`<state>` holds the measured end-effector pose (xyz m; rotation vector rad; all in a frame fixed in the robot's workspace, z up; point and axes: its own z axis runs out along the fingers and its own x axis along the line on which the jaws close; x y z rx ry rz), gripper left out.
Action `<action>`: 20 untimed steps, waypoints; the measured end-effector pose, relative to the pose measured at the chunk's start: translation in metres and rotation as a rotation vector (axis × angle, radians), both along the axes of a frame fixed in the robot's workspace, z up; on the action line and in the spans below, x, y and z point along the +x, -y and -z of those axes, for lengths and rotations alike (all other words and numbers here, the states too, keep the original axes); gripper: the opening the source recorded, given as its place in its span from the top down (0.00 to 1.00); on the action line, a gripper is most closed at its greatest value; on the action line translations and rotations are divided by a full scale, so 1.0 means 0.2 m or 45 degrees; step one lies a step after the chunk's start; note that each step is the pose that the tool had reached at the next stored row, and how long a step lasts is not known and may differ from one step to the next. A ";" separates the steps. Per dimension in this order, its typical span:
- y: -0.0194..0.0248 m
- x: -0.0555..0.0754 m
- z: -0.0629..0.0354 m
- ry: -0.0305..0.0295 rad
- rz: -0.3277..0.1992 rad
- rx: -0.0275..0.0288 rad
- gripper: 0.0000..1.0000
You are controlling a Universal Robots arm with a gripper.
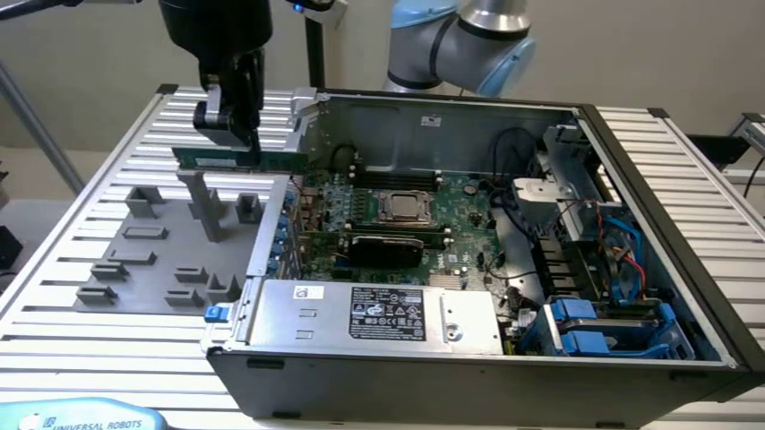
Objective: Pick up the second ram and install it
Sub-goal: 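Pick up the second ram and move it above second insertion slot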
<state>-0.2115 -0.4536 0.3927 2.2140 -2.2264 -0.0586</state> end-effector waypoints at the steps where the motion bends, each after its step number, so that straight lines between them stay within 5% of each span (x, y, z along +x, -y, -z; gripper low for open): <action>1: -0.002 0.02 0.000 0.0000 0.000 0.0000 0.87; 11: -0.041 0.25 0.007 0.0001 0.000 0.0000 0.87; 20: -0.161 0.42 0.056 0.0001 0.000 0.0001 0.87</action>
